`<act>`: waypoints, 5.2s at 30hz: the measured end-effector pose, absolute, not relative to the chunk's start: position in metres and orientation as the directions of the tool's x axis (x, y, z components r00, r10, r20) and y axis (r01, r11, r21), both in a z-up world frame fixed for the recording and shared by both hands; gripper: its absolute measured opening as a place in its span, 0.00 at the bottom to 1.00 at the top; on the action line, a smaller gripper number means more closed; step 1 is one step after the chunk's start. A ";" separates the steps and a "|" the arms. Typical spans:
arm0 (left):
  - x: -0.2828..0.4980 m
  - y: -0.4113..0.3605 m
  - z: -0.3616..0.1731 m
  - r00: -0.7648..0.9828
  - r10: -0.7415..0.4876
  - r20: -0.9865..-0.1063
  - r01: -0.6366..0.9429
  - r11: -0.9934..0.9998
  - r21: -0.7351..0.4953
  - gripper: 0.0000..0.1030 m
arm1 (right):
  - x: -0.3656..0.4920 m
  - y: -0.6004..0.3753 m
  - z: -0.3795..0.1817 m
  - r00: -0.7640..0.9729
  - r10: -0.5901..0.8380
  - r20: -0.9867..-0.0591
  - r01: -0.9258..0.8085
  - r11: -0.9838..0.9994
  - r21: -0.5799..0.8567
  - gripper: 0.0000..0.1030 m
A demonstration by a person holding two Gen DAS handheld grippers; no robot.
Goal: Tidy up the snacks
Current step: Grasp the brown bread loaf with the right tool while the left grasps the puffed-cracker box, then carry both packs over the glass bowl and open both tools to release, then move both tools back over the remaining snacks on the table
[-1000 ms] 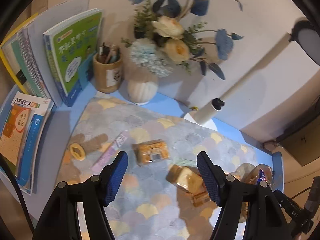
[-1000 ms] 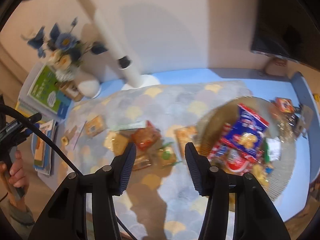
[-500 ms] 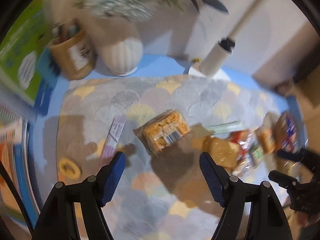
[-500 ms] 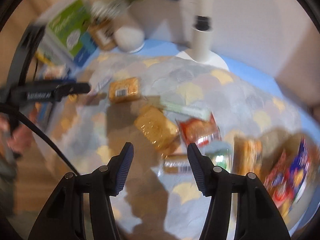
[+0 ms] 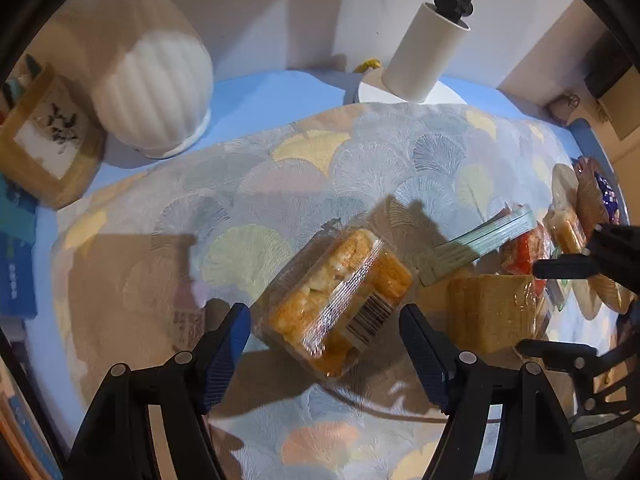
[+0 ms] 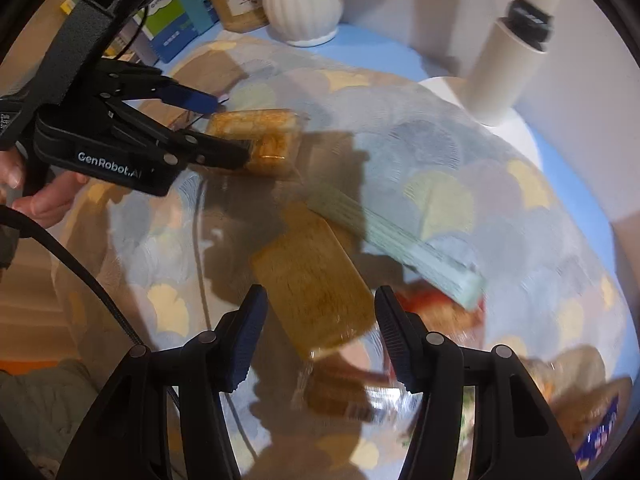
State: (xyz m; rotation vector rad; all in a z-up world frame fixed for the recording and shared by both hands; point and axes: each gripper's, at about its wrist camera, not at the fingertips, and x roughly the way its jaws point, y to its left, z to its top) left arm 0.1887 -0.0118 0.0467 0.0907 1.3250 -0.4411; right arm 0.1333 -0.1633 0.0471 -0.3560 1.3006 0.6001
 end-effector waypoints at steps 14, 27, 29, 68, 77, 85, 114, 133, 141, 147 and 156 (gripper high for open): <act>0.186 -0.032 0.025 0.100 -0.307 -0.946 0.388 0.888 -0.247 0.72 | 0.117 -0.140 0.009 0.092 0.145 -0.985 -0.673 0.738 0.046 0.62; 0.172 -0.010 0.044 0.165 -0.348 -0.923 0.209 0.927 -0.313 0.45 | 0.084 -0.161 0.043 0.120 0.333 -0.935 -0.563 0.799 0.212 0.52; 0.165 -0.003 0.053 0.165 -0.393 -0.905 0.166 0.915 -0.367 0.45 | 0.085 -0.174 0.052 0.091 0.424 -0.901 -0.514 0.795 0.322 0.52; 0.087 -0.372 0.227 0.147 -0.579 -0.802 0.697 0.636 -0.331 0.45 | -0.016 -0.549 0.194 0.599 0.131 -0.790 0.281 0.889 0.361 0.53; 0.083 -0.385 0.203 0.163 -0.525 -0.835 0.661 0.686 -0.303 0.70 | -0.016 -0.578 0.184 0.565 0.117 -0.817 0.333 0.874 0.355 0.62; 0.080 -0.318 0.189 0.207 -0.486 -0.849 0.541 0.780 -0.314 0.70 | -0.022 -0.570 0.177 0.552 0.162 -0.818 0.301 0.876 0.376 0.63; 0.108 -0.122 0.129 0.261 -0.366 -0.893 0.213 0.924 -0.317 0.70 | 0.019 -0.334 0.116 0.306 0.367 -0.879 -0.116 0.930 0.348 0.63; 0.188 -0.142 0.043 0.117 -0.287 -0.951 0.566 0.806 -0.173 0.62 | 0.070 -0.283 0.009 0.112 0.466 -0.878 0.198 0.855 0.479 0.45; 0.193 -0.145 0.024 0.024 -0.361 -0.932 0.618 0.738 -0.270 0.41 | 0.091 -0.269 0.006 0.116 0.358 -0.926 0.230 0.898 0.376 0.45; 0.179 -0.131 0.019 -0.008 -0.378 -0.926 0.600 0.739 -0.307 0.24 | 0.098 -0.251 0.006 0.129 0.265 -0.956 0.218 0.932 0.288 0.48; 0.174 -0.120 0.018 0.008 -0.420 -0.908 0.521 0.777 -0.355 0.19 | 0.099 -0.233 0.004 0.150 0.168 -0.974 0.194 0.961 0.196 0.51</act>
